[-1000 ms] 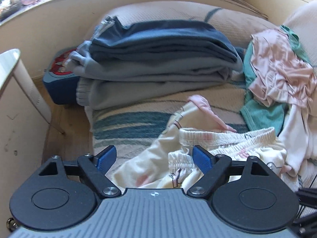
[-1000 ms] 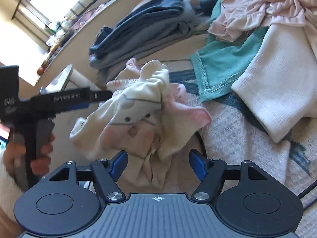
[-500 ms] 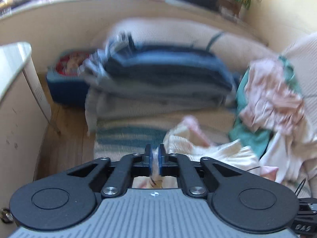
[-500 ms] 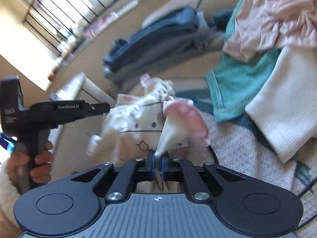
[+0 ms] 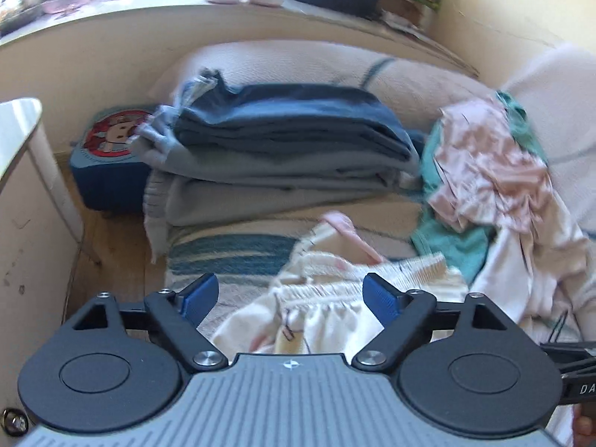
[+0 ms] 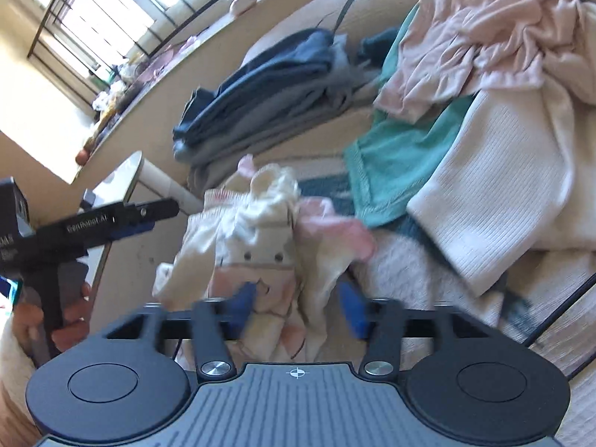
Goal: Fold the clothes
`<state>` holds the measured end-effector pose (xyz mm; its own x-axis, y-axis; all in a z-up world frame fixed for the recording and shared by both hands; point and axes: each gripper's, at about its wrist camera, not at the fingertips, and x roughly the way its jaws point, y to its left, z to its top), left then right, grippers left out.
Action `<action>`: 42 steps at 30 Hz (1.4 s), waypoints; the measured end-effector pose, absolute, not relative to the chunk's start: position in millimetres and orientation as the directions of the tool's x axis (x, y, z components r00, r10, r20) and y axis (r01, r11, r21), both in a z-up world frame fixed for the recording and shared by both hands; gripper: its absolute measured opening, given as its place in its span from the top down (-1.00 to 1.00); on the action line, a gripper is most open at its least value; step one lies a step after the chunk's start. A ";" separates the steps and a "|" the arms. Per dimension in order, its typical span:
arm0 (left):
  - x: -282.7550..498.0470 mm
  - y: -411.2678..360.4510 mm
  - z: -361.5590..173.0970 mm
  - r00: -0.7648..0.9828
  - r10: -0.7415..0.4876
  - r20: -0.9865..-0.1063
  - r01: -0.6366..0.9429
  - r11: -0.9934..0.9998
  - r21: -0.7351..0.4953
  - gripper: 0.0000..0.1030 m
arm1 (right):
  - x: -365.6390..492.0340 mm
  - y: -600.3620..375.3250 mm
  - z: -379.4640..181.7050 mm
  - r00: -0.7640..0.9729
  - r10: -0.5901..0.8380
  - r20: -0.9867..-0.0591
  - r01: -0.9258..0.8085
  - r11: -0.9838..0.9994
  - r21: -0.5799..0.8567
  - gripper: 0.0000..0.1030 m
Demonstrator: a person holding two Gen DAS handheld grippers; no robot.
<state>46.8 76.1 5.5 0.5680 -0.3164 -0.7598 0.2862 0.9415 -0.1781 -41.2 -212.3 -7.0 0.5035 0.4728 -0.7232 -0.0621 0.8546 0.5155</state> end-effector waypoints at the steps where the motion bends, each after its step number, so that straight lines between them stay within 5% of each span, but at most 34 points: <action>1: 48.8 72.5 -0.2 0.556 -0.308 -0.772 0.289 0.942 -0.168 -0.63 | -40.8 -208.8 -10.9 0.497 0.474 -0.727 -0.063 0.855 0.514 -0.20; 3: 53.5 65.6 -13.2 0.529 -0.295 -0.796 0.286 0.945 -0.161 -0.45 | -36.8 -200.5 -18.2 0.493 0.476 -0.729 -0.071 0.856 0.511 -0.20; 7: 61.3 57.9 -28.5 0.481 -0.306 -0.822 0.280 0.942 -0.187 0.43 | -26.3 -178.7 -30.0 0.496 0.442 -0.748 -0.108 0.886 0.452 -0.19; 8: 64.0 57.8 -29.7 0.475 -0.308 -0.824 0.268 0.943 -0.197 0.48 | -24.0 -174.5 -33.7 0.498 0.424 -0.757 -0.108 0.896 0.431 -0.02; 9: 66.0 58.3 -29.2 0.478 -0.314 -0.821 0.260 0.943 -0.209 0.63 | -22.3 -173.1 -36.7 0.498 0.420 -0.759 -0.100 0.897 0.430 0.62; 10: 67.4 58.5 -26.9 0.483 -0.322 -0.814 0.260 0.941 -0.218 0.67 | -20.8 -174.2 -38.4 0.489 0.439 -0.754 -0.089 0.885 0.457 0.81; 15: 73.8 49.8 -10.4 0.502 -0.338 -0.796 0.303 0.931 -0.204 0.77 | -36.2 -188.2 -21.9 0.491 0.462 -0.739 -0.058 0.864 0.501 0.89; 21: 89.4 30.4 -16.6 0.500 -0.340 -0.797 0.338 0.923 -0.182 0.75 | -52.2 -207.1 -14.1 0.523 0.400 -0.753 0.039 0.871 0.490 0.89; 28: 83.3 44.2 -17.9 0.540 -0.278 -0.794 0.322 0.940 -0.110 -0.18 | -43.9 -213.0 -44.6 0.491 0.381 -0.783 0.126 0.859 0.497 0.61; 31: 77.2 70.9 2.9 0.582 -0.252 -0.773 0.272 0.956 -0.107 -0.43 | -47.6 -216.6 -38.9 0.510 0.386 -0.768 0.108 0.858 0.503 0.46; 35: 69.4 92.5 8.6 0.579 -0.246 -0.778 0.261 0.959 -0.109 -0.52 | -52.0 -220.9 -33.6 0.526 0.396 -0.753 0.093 0.853 0.514 0.01; 42: 70.7 92.5 -29.0 0.428 -0.408 -0.807 0.204 0.913 -0.354 -0.53 | -50.1 -212.1 -33.8 0.504 0.409 -0.761 0.067 0.860 0.507 -0.03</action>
<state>70.7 92.5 -29.0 0.4278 -0.4079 -0.8066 0.2036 0.9129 -0.3537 -50.1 -212.1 -33.8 0.5036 0.4093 -0.7608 0.0668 0.8596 0.5066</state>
